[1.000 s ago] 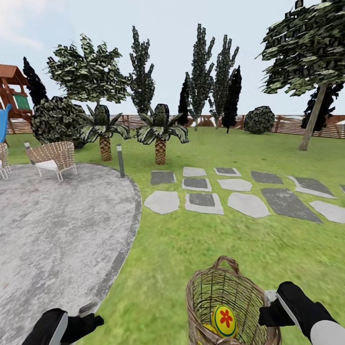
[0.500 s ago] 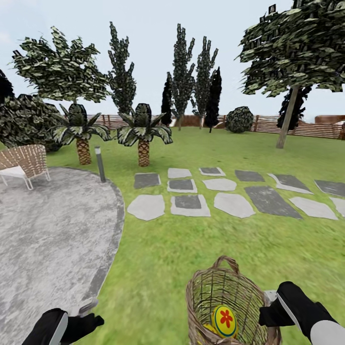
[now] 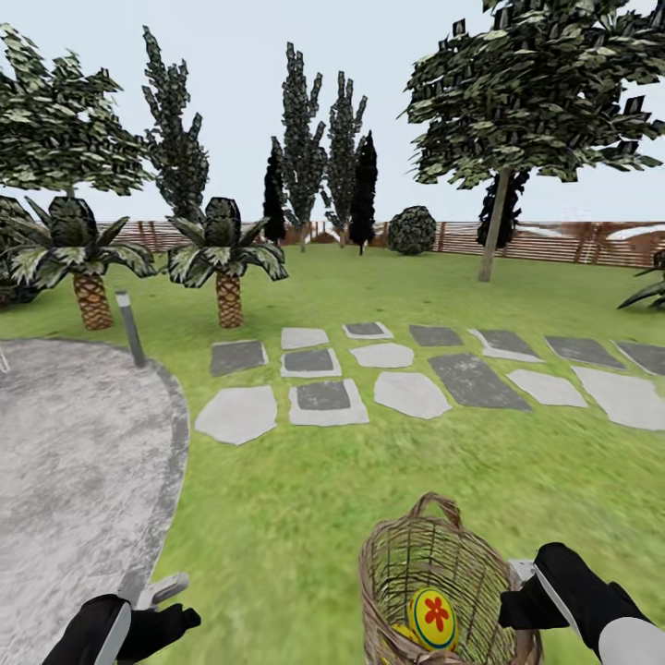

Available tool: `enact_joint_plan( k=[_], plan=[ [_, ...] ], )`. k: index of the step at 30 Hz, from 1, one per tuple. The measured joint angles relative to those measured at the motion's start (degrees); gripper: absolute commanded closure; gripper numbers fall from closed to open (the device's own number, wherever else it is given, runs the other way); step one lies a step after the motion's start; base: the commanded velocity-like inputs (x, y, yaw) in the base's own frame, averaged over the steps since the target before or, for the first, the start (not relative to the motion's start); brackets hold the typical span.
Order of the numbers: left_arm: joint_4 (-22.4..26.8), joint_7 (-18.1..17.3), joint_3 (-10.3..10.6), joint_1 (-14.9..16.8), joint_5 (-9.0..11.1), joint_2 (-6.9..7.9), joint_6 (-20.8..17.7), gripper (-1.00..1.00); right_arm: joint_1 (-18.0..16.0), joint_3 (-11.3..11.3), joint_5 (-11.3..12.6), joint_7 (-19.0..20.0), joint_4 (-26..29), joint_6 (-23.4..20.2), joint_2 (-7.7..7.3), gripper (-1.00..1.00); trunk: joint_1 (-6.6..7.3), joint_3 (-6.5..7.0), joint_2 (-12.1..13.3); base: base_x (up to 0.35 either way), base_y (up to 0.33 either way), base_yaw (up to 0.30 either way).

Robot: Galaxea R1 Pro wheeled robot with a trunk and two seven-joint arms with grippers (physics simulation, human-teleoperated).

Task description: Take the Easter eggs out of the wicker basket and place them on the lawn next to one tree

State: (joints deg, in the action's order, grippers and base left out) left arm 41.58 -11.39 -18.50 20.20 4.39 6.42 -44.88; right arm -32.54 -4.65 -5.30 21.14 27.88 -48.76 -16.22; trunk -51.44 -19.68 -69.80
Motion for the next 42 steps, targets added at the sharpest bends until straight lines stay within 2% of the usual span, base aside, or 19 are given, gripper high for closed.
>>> enact_joint_plan(
  k=[14, 18, 22, 25, 28, 42],
  plan=[
    [-0.07, 0.09, 0.00, 0.00, -0.08, 0.03, 0.01, -1.00, 0.00, 0.00, 0.01, 0.00, 0.00, 0.00, 0.04, 1.00, 0.00, 0.00, 0.00, 0.337, 0.000, -0.300],
    [-0.06, 0.09, -0.01, -0.02, -0.08, 0.01, -0.01, -1.00, -0.02, -0.05, -0.40, -0.03, -0.03, 0.09, 0.01, 1.00, 0.00, 0.00, 0.00, 0.337, 0.000, -0.115],
    [-0.06, 0.07, 0.00, 0.00, -0.08, 0.08, 0.00, -1.00, -0.01, 0.06, 0.57, 0.03, 0.01, -0.10, 0.01, 1.00, 0.00, 0.00, 0.00, 0.337, 0.000, -0.164],
    [-0.01, 0.01, 0.00, 0.00, -0.03, 0.02, 0.00, -1.00, 0.00, -0.04, -0.34, -0.03, -0.01, 0.06, 0.00, 1.00, 0.00, 0.00, 0.00, 0.337, 0.000, -0.296],
    [-0.03, 0.00, 0.00, 0.00, -0.01, 0.08, 0.00, -1.00, 0.00, 0.03, 0.22, 0.01, 0.01, -0.04, 0.01, 1.00, 0.00, 0.00, 0.00, 0.337, 0.000, -0.300],
    [-0.08, 0.09, 0.00, 0.00, -0.08, 0.02, 0.02, -1.00, 0.00, 0.09, -0.03, -0.03, 0.00, 0.00, 0.00, 1.00, 0.00, 0.00, 0.00, 0.337, 0.000, -0.298]
  ],
)
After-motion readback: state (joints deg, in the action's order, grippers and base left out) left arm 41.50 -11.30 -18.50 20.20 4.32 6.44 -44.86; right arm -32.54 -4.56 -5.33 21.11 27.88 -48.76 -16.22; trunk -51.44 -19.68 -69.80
